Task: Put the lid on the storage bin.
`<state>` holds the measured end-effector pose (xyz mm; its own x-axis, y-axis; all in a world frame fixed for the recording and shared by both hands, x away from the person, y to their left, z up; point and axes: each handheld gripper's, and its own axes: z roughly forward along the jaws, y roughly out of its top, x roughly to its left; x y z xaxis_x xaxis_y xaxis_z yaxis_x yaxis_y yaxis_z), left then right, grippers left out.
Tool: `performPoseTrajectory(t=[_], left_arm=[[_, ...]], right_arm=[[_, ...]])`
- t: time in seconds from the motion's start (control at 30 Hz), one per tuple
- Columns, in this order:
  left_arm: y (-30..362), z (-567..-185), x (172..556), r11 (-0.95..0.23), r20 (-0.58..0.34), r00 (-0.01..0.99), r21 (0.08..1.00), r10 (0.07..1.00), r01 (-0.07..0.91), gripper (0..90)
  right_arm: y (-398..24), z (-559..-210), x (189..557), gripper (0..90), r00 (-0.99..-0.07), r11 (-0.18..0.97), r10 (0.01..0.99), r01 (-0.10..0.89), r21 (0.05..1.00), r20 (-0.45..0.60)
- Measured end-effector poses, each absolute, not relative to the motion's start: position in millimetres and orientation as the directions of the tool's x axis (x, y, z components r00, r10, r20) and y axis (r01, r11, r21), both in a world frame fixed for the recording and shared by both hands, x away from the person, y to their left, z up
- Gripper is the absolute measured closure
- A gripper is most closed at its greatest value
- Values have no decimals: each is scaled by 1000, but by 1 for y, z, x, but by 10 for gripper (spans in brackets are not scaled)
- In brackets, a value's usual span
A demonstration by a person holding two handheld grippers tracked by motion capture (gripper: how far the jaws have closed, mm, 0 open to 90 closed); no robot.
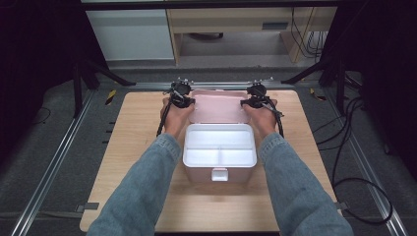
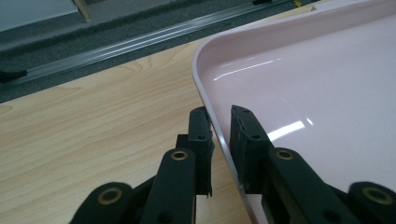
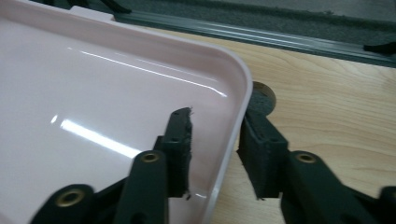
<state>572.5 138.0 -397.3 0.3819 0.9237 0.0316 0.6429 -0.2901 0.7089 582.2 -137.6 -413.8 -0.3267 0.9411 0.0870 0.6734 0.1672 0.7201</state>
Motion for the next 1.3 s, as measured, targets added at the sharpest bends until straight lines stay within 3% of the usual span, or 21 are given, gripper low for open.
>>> performPoseTrajectory(t=[0.13, 0.2, 0.97, 1.17, 1.3], left_arm=[[140, -390, 568, -274, 27, 371, 725, 928, 632, 794], [140, -384, 565, -265, 26, 367, 739, 930, 619, 799], [146, -326, 505, -267, 88, 359, 830, 929, 489, 813], [148, -330, 484, -273, 92, 386, 851, 918, 448, 604], [153, -337, 469, -268, 84, 396, 860, 914, 435, 512]], right_arm=[[-140, -407, 579, 778, -311, 145, 946, 654, 743, 90], [-141, -402, 577, 796, -306, 134, 948, 642, 755, 92], [-133, -337, 521, 871, -280, 126, 960, 466, 876, 11], [-133, -332, 506, 875, -291, 133, 957, 435, 891, -1], [-134, -330, 496, 880, -295, 123, 955, 417, 901, 6]])
